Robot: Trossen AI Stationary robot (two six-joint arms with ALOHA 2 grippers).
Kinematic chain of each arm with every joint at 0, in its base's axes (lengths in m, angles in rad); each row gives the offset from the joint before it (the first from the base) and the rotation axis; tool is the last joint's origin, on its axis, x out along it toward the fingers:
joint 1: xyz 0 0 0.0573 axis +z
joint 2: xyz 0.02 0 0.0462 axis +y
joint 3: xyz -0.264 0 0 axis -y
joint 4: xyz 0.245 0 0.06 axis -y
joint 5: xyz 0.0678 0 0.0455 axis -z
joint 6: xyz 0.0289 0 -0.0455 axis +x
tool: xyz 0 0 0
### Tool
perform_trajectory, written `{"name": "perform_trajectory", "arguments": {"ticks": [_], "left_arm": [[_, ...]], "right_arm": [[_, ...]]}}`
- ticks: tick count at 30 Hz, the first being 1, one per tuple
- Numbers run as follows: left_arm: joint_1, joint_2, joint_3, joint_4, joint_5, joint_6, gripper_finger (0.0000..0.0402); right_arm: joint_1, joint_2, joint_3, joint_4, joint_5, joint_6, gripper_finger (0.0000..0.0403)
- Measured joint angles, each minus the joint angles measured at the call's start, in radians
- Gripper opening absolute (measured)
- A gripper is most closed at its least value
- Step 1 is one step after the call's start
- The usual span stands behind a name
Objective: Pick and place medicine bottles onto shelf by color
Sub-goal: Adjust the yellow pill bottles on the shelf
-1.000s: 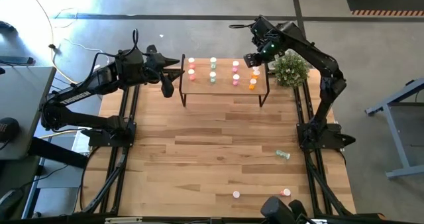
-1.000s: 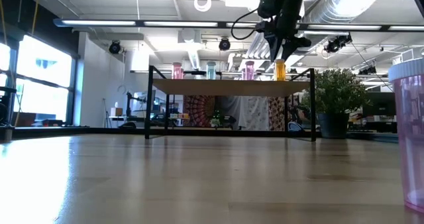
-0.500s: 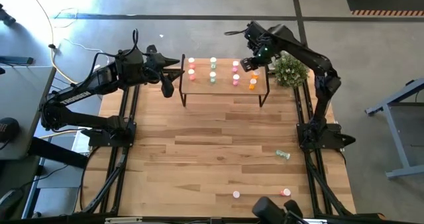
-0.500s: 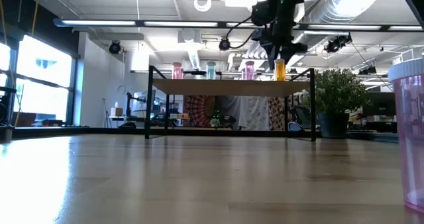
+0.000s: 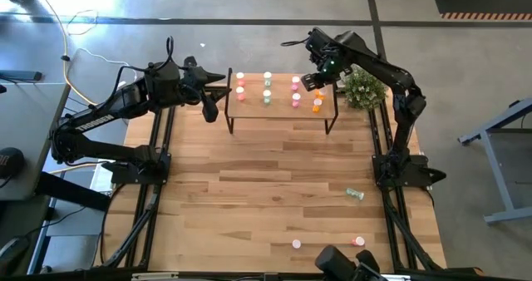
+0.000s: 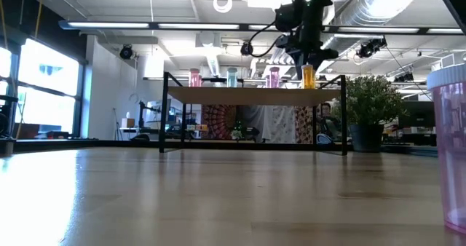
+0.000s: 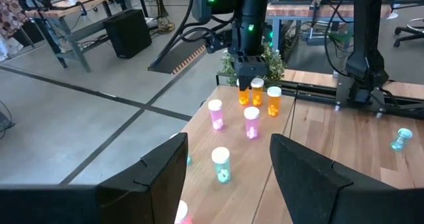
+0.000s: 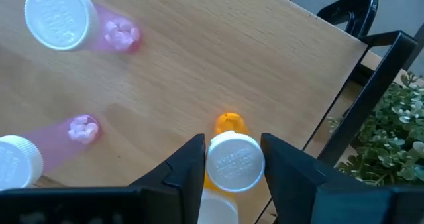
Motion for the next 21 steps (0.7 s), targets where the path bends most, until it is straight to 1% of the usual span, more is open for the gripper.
{"name": "perform_trajectory", "arguments": {"ticks": [4,7,14,19,21], "left_arm": [[0.000,0.000,0.000,0.000,0.000,0.000,0.0204],[0.000,0.000,0.000,0.000,0.000,0.000,0.0204],[0.000,0.000,0.000,0.000,-0.001,0.000,0.0204],[0.000,0.000,0.000,0.000,-0.001,-0.001,0.0204],[0.000,0.000,0.000,0.000,-0.001,-0.001,0.0204]], "right_arm": [[0.000,0.000,0.000,0.001,0.002,-0.002,0.0115],[0.000,0.000,0.000,0.012,0.023,-0.004,0.0108],[0.000,0.000,0.000,0.056,0.024,-0.023,0.0109],[-0.001,0.000,0.000,0.059,0.068,-0.051,0.0110],[-0.001,0.000,0.000,0.056,0.065,-0.058,0.0110]]}}
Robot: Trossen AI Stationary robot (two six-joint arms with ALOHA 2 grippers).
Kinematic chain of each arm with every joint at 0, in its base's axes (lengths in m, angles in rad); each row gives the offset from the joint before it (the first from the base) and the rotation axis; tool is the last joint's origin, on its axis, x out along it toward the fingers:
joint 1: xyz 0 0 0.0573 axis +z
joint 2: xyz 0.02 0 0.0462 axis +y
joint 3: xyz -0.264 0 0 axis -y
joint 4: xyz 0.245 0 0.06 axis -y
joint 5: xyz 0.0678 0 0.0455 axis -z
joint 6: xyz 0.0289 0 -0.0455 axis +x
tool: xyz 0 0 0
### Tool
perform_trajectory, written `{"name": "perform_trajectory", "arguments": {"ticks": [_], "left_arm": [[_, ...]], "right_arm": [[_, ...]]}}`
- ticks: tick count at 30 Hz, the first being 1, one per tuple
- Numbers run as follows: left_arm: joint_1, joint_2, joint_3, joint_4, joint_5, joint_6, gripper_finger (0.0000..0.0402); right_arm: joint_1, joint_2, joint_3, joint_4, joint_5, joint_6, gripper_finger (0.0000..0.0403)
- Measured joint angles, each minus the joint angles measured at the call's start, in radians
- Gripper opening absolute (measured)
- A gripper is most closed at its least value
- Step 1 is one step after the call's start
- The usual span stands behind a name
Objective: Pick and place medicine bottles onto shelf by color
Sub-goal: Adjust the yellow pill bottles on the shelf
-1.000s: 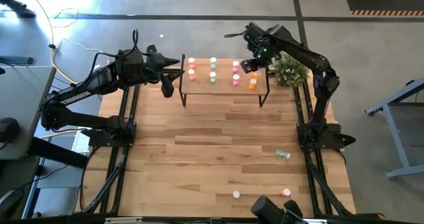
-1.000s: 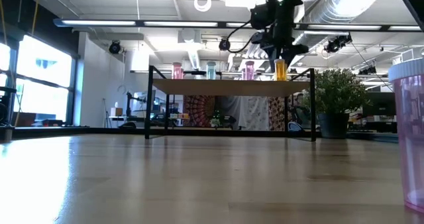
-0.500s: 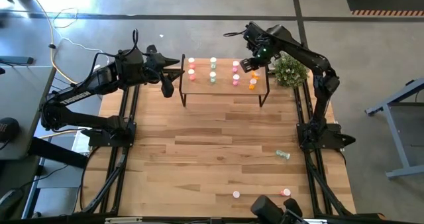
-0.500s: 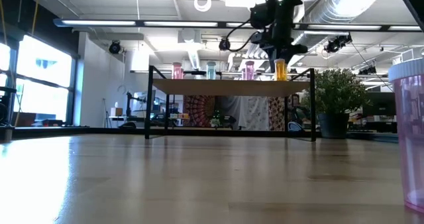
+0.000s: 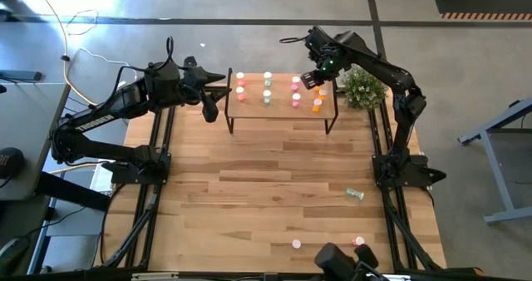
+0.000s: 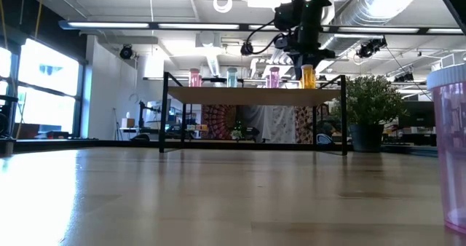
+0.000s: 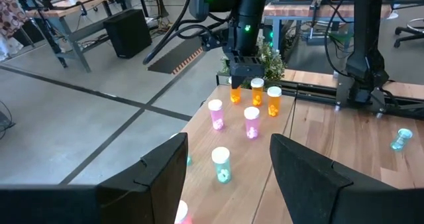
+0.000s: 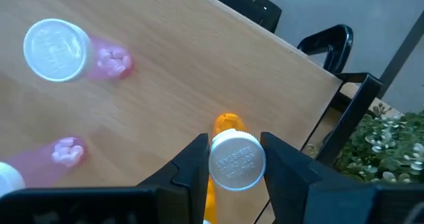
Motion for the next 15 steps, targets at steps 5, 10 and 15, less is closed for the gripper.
{"name": "perform_trajectory", "arguments": {"ticks": [5,10,15], "left_arm": [[0.000,0.000,0.000,0.000,0.000,-0.002,0.0204],[0.000,0.000,0.000,0.000,0.000,-0.002,0.0204],[0.000,0.000,0.000,0.000,0.000,-0.002,0.0204]], "right_arm": [[0.000,0.000,0.000,-0.005,-0.016,-0.019,0.0110],[0.000,0.000,0.000,-0.008,-0.016,-0.039,0.0111],[0.000,0.000,0.000,-0.006,-0.016,-0.064,0.0128]]}}
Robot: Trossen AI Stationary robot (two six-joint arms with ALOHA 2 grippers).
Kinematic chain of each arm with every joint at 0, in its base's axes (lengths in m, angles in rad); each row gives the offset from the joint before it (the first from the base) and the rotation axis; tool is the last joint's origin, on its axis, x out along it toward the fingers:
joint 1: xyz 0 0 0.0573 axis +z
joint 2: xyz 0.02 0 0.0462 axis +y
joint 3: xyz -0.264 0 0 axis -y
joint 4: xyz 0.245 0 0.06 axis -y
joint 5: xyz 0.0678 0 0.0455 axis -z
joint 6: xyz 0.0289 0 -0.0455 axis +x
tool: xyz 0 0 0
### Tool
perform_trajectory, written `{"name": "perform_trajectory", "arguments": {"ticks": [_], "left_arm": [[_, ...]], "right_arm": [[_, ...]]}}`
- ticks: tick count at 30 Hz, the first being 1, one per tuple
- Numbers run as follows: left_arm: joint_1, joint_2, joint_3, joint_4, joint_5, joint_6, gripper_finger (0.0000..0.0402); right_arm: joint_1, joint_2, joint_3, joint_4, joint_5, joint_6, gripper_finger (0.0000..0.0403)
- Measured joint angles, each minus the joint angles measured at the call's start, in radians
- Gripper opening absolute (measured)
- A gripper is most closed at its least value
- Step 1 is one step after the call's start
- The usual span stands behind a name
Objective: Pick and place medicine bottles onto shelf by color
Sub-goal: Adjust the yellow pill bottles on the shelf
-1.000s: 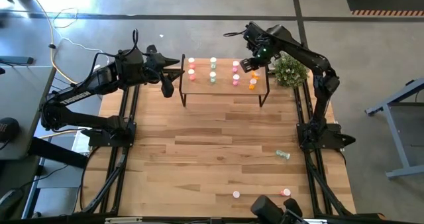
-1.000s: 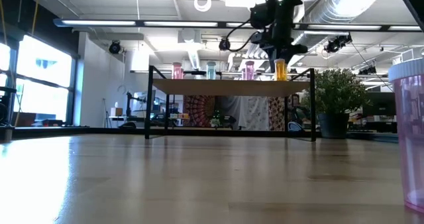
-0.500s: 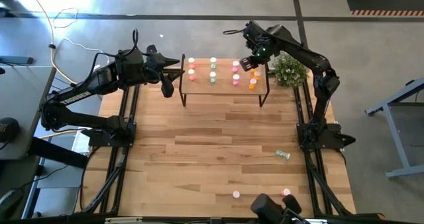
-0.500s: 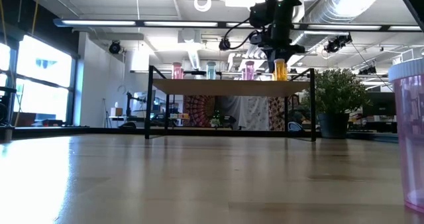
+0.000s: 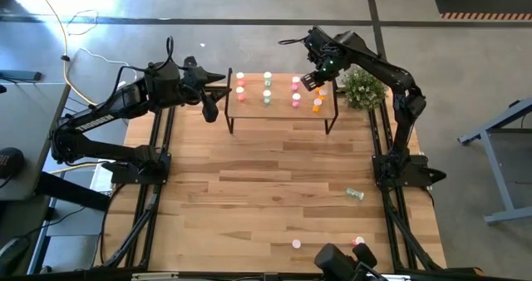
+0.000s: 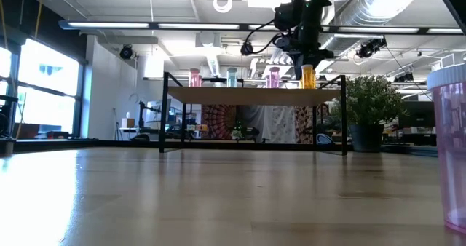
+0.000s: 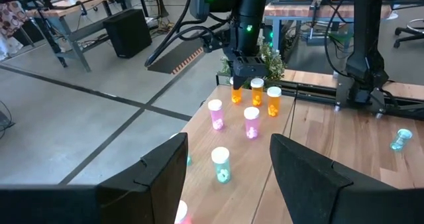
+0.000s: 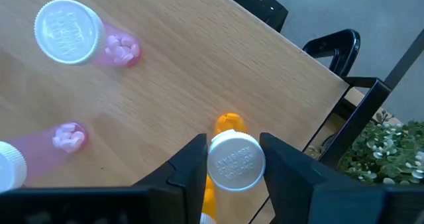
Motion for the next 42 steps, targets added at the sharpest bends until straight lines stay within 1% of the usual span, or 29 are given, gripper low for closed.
{"name": "perform_trajectory", "arguments": {"ticks": [6,10,19,28,32,37,42], "left_arm": [[0.000,0.000,0.000,0.000,0.000,0.000,0.0204],[0.000,0.000,0.000,0.000,0.000,0.000,0.0204],[0.000,0.000,0.000,0.000,0.000,0.000,0.0204],[0.000,0.000,0.000,0.000,0.000,0.000,0.0204],[0.000,0.000,0.000,0.000,0.000,0.000,0.0204],[0.000,0.000,0.000,0.000,0.000,0.000,0.0204],[0.000,0.000,0.000,0.001,0.000,0.000,0.0204]], "right_arm": [[0.000,0.000,0.000,0.014,0.000,-0.012,0.0165],[0.000,0.000,0.000,0.021,0.016,-0.011,0.0179],[0.000,-0.008,0.000,0.020,0.023,-0.014,0.0181],[-0.007,-0.076,0.002,0.015,0.025,0.016,0.0181],[0.013,-0.114,0.002,0.008,-0.002,0.016,0.0181],[0.063,-0.152,0.002,-0.014,-0.012,0.038,0.0181],[0.116,-0.160,0.002,-0.066,-0.117,0.042,0.0181]]}}
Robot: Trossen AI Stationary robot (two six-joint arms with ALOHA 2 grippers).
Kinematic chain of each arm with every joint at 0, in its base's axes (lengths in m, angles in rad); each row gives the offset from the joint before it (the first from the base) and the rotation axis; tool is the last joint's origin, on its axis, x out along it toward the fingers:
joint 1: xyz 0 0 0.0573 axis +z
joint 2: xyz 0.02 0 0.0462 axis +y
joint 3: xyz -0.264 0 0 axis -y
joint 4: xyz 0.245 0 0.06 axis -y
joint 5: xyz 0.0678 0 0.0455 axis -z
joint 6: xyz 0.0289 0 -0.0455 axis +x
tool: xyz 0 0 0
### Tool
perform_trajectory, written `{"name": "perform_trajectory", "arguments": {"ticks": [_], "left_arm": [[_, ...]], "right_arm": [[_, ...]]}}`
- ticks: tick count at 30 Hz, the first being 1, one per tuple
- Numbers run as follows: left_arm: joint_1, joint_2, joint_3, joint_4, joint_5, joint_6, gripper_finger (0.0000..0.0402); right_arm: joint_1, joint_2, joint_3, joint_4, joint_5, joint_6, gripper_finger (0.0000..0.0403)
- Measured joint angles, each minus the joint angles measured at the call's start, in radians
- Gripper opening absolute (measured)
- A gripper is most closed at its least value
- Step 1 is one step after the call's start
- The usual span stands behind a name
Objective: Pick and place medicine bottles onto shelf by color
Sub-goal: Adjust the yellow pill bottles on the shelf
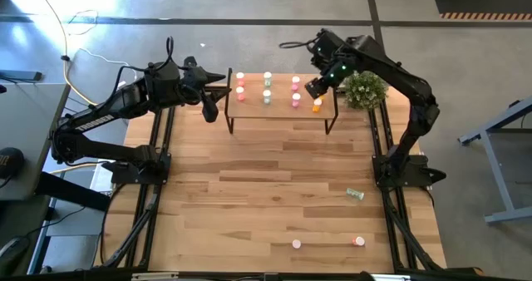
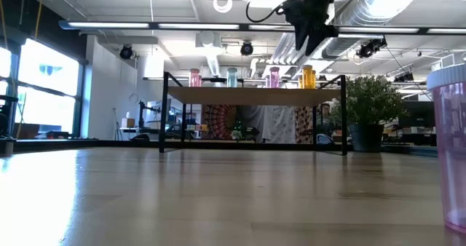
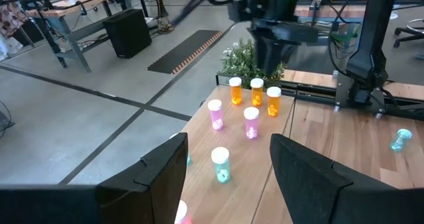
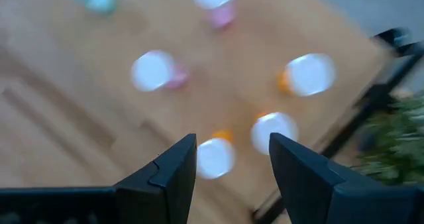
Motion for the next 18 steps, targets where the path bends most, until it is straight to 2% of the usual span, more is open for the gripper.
{"name": "perform_trajectory", "arguments": {"ticks": [9,18], "left_arm": [[0.000,0.000,0.000,0.000,0.000,0.000,0.0204],[-0.002,0.000,0.000,-0.001,0.001,-0.015,0.0204]], "right_arm": [[0.096,0.005,0.000,-0.004,-0.019,0.030,0.0181],[0.109,0.050,0.000,-0.014,-0.016,0.000,0.0181]]}}
